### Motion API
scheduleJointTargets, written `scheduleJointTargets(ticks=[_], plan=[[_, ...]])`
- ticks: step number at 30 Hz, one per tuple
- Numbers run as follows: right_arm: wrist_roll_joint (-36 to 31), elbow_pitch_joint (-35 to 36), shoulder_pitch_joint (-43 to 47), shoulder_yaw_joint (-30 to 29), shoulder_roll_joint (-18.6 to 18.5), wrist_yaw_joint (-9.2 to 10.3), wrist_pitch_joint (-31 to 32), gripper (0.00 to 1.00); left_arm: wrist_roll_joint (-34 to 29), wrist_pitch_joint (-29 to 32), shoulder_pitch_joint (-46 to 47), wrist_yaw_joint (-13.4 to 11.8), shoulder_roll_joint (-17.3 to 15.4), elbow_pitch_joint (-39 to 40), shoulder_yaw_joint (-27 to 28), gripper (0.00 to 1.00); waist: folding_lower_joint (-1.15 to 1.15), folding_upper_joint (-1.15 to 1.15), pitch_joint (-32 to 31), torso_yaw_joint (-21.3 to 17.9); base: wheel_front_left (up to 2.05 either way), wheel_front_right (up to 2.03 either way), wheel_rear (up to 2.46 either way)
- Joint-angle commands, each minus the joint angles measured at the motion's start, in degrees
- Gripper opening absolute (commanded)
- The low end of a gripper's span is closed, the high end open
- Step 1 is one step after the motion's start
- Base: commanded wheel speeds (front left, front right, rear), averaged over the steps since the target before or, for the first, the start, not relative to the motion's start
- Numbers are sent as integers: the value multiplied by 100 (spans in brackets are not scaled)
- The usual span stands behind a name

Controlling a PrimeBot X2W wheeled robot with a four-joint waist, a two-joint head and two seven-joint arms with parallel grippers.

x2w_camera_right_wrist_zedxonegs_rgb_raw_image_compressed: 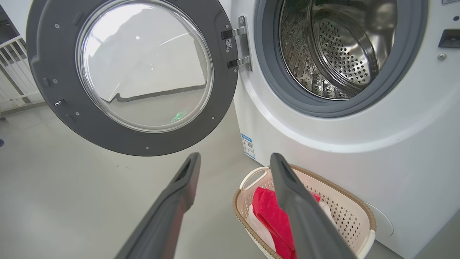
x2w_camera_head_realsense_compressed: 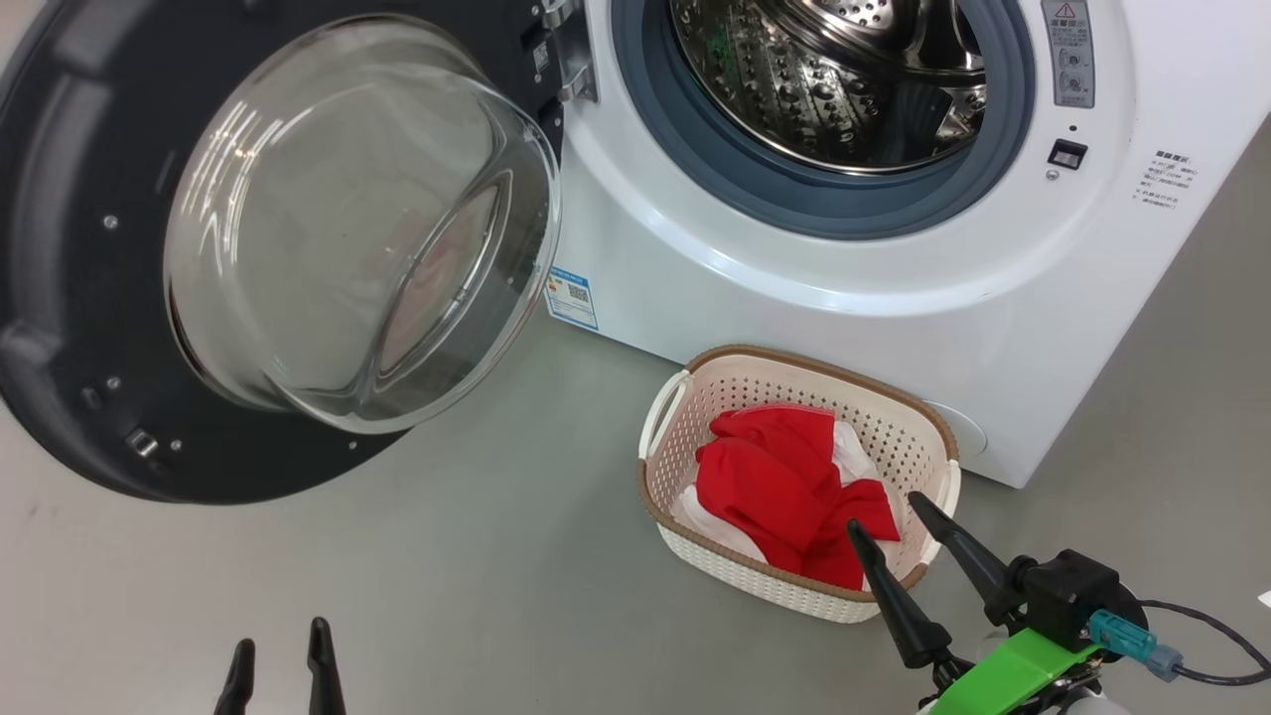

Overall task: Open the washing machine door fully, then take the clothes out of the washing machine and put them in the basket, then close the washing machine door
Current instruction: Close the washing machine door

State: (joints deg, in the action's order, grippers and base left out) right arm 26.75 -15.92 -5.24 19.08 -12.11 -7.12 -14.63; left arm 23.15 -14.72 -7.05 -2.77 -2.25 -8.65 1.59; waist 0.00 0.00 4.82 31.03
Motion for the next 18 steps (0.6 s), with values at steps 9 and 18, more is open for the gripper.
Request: scheduleJointTargets(ticks=[9,18], plan=[[-5,177,100,-184,82,-36,-37,100,130,-28,295,185,-63,373,364,0,0,0,-83,-48,0,0,0],[-119,282,499,-548,362,-36,-37,100,-336,-28,1300,814,-70,823,1372,0,0,0,-190,-120,0,0,0]])
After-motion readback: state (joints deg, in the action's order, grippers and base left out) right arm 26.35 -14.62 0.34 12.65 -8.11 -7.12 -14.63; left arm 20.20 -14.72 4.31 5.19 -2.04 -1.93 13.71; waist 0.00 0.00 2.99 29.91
